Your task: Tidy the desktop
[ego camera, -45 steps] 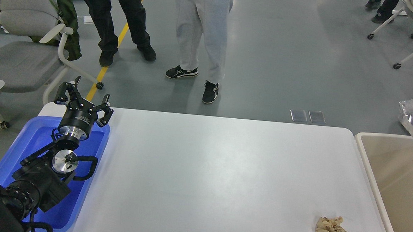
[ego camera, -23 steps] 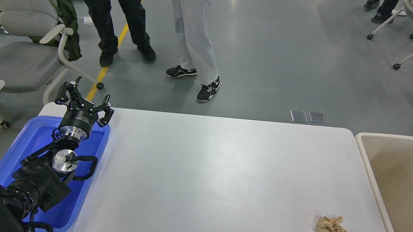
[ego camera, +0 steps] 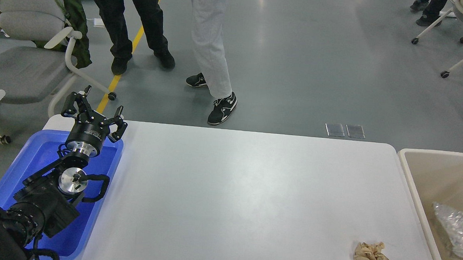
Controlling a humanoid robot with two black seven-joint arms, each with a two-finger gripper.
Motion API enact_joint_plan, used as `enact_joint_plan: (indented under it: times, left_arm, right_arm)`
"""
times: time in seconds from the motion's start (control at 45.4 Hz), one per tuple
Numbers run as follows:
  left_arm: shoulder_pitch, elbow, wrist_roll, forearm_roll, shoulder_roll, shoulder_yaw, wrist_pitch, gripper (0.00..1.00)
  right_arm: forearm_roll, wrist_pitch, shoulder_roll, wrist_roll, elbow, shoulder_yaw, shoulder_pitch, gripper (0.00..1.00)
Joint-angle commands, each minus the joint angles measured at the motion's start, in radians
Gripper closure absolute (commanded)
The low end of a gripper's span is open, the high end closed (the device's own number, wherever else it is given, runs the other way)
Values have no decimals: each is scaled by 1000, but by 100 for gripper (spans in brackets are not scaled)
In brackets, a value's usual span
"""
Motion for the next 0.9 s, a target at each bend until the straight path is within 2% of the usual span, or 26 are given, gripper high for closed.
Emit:
enact_joint_plan:
  times: [0.0, 0.242, 0.396, 0.529, 0.639, 0.749, 0.881]
  left_arm:
    - [0, 0, 0, 0, 0, -1, 0, 0]
    - [0, 0, 0, 0, 0, 0, 0, 0]
    - [0, 0, 0, 0, 0, 0, 0, 0]
    - [0, 0, 0, 0, 0, 0, 0, 0]
    - [0, 0, 0, 0, 0, 0, 0, 0]
    - [0, 0, 0, 0, 0, 0, 0, 0]
    - [0, 0, 0, 0, 0, 0, 0, 0]
  right_arm:
    - [1, 5, 7, -1, 11, 7, 20, 1]
    - [2, 5, -8, -1, 12, 28, 123, 1]
    - [4, 9, -28, 4, 43, 209, 211, 1]
    - [10, 25, -77, 33, 177, 439, 266, 1]
    - [10, 52, -102, 36, 322, 576, 272, 1]
    - [11, 133, -100, 39, 458, 691, 290, 1]
    - [80, 225, -53, 39, 529, 789, 290, 1]
